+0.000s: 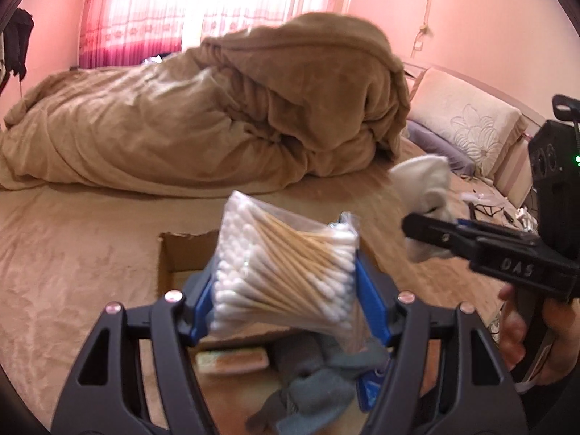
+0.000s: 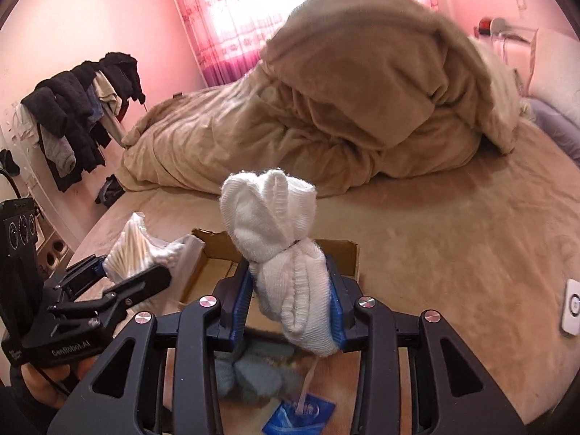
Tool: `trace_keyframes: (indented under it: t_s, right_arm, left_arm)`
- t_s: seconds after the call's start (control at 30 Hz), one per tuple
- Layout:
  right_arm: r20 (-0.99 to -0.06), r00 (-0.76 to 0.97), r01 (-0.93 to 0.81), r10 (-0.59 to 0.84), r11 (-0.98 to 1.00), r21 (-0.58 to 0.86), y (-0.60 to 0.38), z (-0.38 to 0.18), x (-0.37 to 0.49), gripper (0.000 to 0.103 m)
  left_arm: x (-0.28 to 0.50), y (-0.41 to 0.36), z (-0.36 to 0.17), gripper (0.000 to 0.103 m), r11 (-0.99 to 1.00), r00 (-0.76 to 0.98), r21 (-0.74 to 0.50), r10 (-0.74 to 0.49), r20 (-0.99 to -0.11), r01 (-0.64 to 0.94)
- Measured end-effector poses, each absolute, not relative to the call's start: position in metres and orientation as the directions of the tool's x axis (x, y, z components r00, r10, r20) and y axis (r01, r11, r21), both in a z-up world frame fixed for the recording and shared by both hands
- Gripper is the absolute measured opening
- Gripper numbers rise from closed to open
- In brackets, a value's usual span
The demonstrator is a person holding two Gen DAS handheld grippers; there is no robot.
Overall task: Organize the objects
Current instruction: 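Carry the swab bag and socks over the box while both grippers open to drop them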
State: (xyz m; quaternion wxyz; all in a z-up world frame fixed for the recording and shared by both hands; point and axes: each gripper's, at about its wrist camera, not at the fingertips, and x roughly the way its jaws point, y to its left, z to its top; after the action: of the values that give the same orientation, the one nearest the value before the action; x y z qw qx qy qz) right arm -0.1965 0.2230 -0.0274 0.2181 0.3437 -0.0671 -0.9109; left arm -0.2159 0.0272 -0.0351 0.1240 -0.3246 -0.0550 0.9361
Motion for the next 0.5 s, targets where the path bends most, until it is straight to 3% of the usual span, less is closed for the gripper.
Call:
trace_keyframes:
  t_s: [0.33, 0.5]
  right_arm:
    - [-0.645, -0.583, 0.326, -0.494, -0.869, 0.371, 0.211, -0.089, -0.244, 0.038]
    - [-0.652, -0.595, 0.311, -0.471, -0.882, 0.354, 0.216, -0.094, -0.243, 0.038]
  left_arm:
    - [-0.270, 0.044, -0.087, 0.068, -0.977, -0.696, -0.149, 0.212, -0.686, -0.152]
    - [-0.285, 0.044, -0.109, 0.070, -0.974, -0.639, -0.178, 0.225, -0.735, -0.138]
